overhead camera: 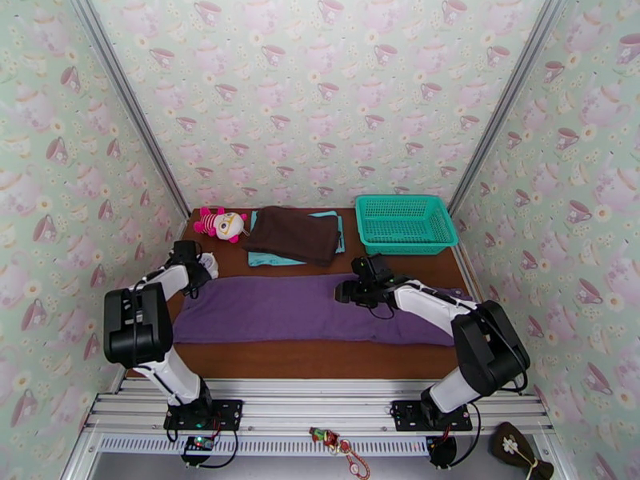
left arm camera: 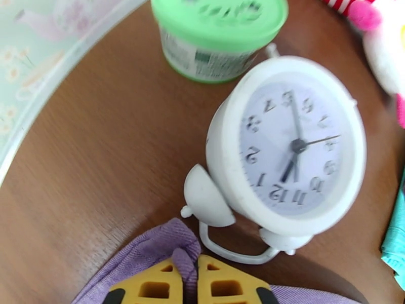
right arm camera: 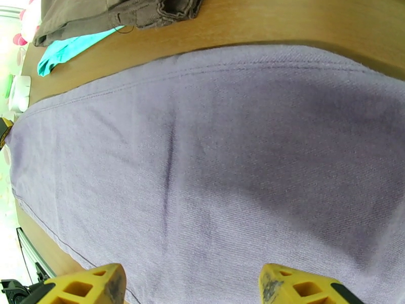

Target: Fold and stack the trousers

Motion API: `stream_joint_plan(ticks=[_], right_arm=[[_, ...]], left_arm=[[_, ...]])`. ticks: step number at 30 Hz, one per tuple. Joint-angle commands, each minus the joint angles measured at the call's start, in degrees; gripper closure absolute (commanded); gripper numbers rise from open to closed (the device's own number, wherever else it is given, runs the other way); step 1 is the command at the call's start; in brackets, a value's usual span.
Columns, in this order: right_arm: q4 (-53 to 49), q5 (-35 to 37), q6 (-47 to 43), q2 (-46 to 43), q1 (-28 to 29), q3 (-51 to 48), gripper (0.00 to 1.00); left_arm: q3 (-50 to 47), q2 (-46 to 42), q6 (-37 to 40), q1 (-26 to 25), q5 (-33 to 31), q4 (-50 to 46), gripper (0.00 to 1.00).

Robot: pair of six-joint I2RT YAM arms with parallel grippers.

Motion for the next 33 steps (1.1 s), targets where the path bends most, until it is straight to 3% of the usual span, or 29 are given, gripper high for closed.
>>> stream_joint_plan(ticks=[1, 6, 13, 20, 26, 33], right_arm=[[1.4, -0.9, 0.1, 0.8, 0.5, 0.6, 0.27], [2.3, -1.3, -0.3, 1.0, 0.5, 0.0, 0.27], [2.9, -2.2, -0.7, 1.3, 0.5, -0.3, 0.27], [3.4, -2.3, -0.8, 0.3, 0.5, -1.6, 0.27], [3.7, -2.3, -1.1, -0.7, 0.5, -2.6, 0.27], [5.1, -4.2, -1.0, 0.8, 0.5, -2.4, 0.27]], left_arm=[[0.9, -0.7, 1.8, -0.6, -4.5, -0.8, 0.84], [3.2, 0.6, 1.6, -0.8, -7.1, -5.1, 0.83], [0.9, -3.3, 1.3, -0.8, -6.8, -2.4, 0.81], [2.1, -3.5, 3.3, -0.6, -6.3, -0.6, 0.53], [-1.2, -5.4, 2.9, 0.2, -4.3, 1.5, 0.51], [-1.0, 0.0, 1.9, 2.4, 5.7, 1.8, 0.56]])
